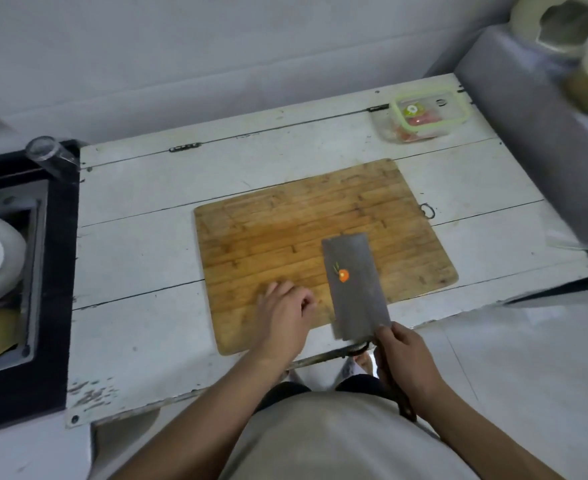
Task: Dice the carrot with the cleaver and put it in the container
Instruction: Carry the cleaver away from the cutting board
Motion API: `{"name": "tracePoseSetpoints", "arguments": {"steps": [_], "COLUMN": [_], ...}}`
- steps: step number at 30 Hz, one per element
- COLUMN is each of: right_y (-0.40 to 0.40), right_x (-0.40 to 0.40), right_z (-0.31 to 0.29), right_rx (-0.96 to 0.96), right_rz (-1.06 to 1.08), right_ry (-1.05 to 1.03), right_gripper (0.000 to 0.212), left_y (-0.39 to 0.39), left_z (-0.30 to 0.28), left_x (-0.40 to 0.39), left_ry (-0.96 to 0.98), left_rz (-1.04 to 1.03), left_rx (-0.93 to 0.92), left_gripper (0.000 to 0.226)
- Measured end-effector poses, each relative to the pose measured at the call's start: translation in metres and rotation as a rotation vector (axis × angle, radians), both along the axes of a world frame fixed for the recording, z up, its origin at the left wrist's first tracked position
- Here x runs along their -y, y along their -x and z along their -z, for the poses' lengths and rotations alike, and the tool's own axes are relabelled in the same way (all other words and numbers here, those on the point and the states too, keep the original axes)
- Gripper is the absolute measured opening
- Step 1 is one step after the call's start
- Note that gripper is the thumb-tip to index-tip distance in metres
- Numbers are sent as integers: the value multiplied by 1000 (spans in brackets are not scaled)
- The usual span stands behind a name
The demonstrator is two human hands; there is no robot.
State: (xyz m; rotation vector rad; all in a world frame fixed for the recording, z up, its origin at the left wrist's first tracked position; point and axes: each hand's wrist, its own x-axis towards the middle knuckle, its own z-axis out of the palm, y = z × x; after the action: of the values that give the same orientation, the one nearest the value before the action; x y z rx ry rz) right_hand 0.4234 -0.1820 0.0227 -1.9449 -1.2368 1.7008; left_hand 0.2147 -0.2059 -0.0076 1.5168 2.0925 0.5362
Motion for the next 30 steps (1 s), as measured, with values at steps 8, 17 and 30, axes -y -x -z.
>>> {"name": "tracePoseSetpoints", "arguments": {"steps": [8, 17, 30], "right_y": [32, 37, 34], "right_x": [15, 22, 22], "right_z": [6, 9, 9], "right_rx": [36, -9, -89], "right_rz": [-6, 57, 106], "right_ry": [-69, -39, 34], "right_gripper": [34, 31, 29], "left_y": [-1, -2, 35], "left_z": [5, 7, -7], "left_x": [-3, -3, 22], "left_ry": [32, -43, -209], "left_rz": [-35, -40, -110], "left_rx": [10, 24, 133], "left_gripper": [9, 7, 20]}}
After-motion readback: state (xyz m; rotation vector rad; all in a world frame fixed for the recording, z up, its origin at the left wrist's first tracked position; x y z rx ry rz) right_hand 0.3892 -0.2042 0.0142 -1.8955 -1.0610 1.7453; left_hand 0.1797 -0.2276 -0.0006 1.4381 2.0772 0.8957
